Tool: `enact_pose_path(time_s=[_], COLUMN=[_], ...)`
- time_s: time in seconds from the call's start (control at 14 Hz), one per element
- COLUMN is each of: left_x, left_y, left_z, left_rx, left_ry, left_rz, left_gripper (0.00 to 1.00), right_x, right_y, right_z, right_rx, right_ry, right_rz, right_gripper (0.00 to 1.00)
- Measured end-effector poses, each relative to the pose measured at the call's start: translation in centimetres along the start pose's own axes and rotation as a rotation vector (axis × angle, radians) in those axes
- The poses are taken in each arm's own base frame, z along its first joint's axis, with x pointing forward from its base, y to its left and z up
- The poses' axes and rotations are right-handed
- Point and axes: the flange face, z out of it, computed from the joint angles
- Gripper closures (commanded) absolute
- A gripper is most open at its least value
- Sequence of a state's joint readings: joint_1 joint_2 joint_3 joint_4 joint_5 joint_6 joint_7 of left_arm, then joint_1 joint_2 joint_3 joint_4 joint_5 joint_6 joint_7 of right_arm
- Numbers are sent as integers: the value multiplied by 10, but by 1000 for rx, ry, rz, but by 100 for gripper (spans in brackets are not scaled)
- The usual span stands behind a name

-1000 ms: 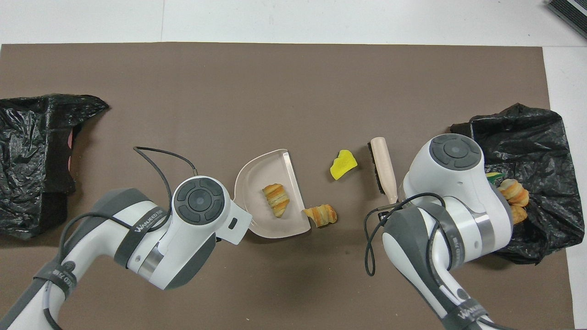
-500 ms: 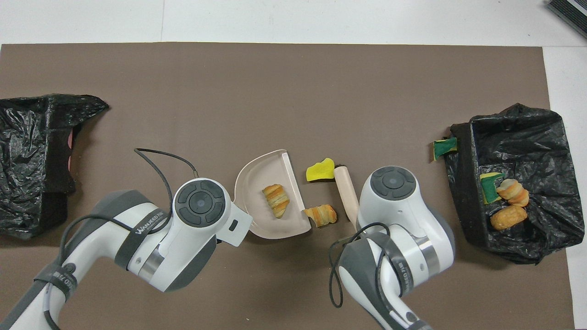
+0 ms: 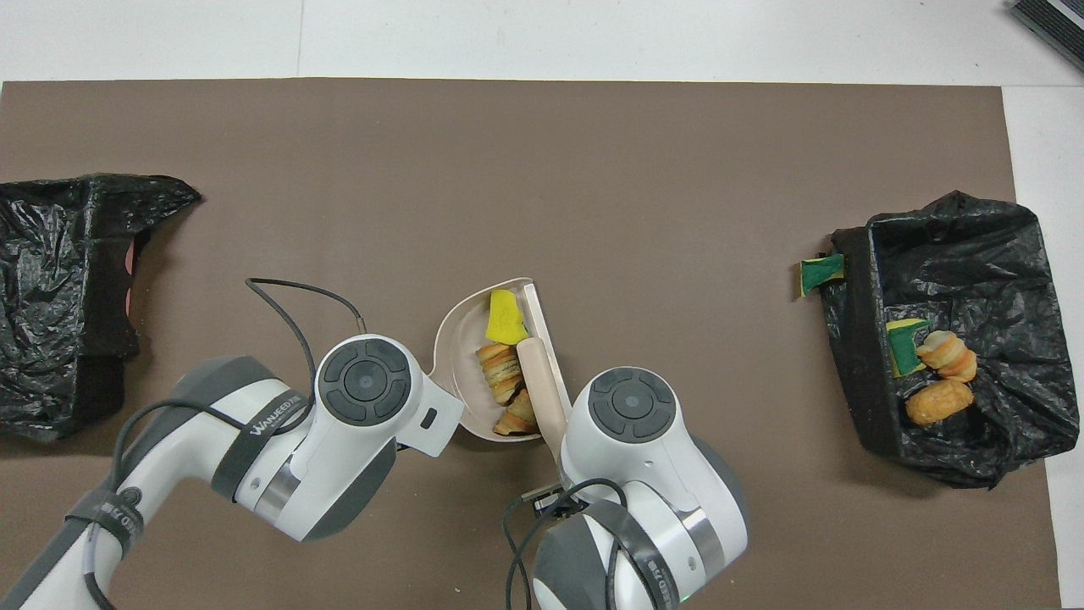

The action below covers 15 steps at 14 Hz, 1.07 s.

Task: Sweep and dump trash in bin

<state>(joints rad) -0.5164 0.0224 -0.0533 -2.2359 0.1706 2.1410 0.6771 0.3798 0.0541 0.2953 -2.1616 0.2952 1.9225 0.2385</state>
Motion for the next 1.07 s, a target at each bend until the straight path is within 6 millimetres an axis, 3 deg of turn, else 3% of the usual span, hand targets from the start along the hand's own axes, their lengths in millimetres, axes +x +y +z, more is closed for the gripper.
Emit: enact_pose_path(time_s=[0.14, 0.36, 0.71, 1.07], left_x=[1, 0, -2, 7], left_y=[-1, -5, -7, -11], left_z=[0, 0, 1, 0], left_rx=[10, 15, 17, 23], left_ry=[14, 21, 27, 91], left_rz=[0, -9, -16, -44], left_gripper=[100, 100, 100, 100], right_x=[4, 17, 33, 42], right_y=[9, 57, 145, 253], right_z=[-23, -62, -77, -92], right_rx=[5, -82, -281, -456], right_ry=[-9, 13, 49, 86], right_rz=[15, 59, 134, 342], right_gripper=[100, 100, 100, 100])
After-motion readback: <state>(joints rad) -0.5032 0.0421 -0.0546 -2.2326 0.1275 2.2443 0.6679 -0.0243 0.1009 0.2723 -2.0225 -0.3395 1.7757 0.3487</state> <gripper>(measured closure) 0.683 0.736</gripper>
